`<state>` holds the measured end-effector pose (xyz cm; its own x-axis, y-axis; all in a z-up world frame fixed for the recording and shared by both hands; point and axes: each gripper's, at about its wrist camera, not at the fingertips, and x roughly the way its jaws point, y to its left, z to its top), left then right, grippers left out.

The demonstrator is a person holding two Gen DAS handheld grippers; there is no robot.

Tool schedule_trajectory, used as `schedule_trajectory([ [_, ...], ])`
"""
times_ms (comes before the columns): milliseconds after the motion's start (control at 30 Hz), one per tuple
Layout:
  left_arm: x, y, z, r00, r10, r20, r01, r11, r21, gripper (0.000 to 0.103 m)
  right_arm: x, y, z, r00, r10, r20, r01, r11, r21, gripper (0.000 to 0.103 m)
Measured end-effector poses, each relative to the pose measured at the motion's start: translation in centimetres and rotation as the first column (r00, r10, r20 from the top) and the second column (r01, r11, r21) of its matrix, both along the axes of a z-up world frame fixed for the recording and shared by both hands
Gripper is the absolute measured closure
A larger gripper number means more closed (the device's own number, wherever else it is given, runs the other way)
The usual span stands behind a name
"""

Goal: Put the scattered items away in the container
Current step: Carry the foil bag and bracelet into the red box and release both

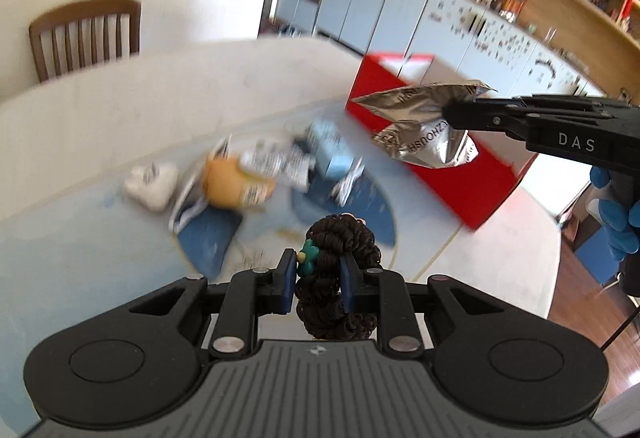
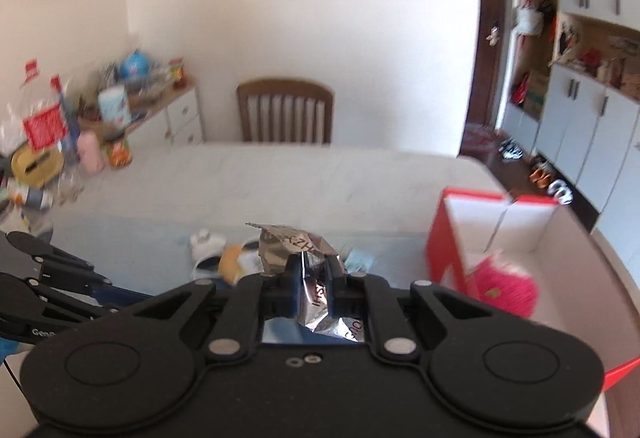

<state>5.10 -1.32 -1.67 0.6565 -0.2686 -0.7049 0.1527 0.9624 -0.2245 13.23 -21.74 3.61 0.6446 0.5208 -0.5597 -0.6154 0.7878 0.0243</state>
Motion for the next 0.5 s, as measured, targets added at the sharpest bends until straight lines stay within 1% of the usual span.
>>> schedule_trajectory([
  [133,0.7,-0.4,2.6,0.998,-0.010,0.067,0.011,1.000,-0.004,0.082,0.7,-2.1,2.0,0.998,-0.051,0.041,0.050,0.999,0.021,0.000],
  [267,2.1,-1.0,4.9,0.992,-0.025,0.127,0.024,1.000,0.009,0.082,1.6,-4.5,3.3,0.993,-0.101,0.061,0.099,0.994,0.038,0.000],
  [500,6.6,-3.3,8.4,0.974,-0.063,0.218,0.058,0.998,0.030,0.082,4.4,-8.6,3.0,0.985,-0.161,0.055,0.159,0.986,0.041,0.000],
])
